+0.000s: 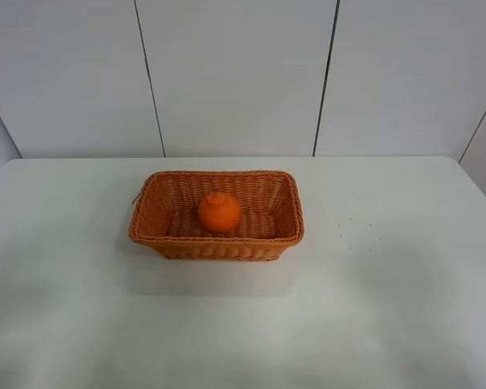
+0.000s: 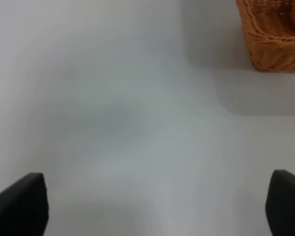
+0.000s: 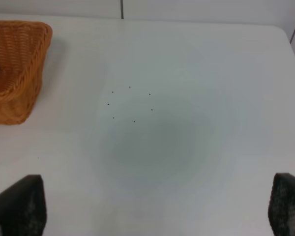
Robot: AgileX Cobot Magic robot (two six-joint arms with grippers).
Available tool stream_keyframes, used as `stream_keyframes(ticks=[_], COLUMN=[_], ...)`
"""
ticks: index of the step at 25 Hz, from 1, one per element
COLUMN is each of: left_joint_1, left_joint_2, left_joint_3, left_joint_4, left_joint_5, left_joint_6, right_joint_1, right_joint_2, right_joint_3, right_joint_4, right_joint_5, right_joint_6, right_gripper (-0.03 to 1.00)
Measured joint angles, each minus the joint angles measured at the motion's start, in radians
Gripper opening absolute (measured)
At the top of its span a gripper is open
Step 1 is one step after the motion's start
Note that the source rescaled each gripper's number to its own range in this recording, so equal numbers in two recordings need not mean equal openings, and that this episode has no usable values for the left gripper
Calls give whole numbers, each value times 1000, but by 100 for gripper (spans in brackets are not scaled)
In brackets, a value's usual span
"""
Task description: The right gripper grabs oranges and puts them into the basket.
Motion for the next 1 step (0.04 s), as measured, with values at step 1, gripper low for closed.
stream_keyframes(ticks=[1], left_joint_1=[0], left_joint_2=[0], left_joint_3=[0], left_joint_4=[0], left_joint_5=[0], left_joint_6=[0], right_joint_1=[0], right_joint_2=[0], right_joint_3=[0], right_joint_4=[0], right_joint_5=[0], right_joint_6=[0], right_gripper=[100])
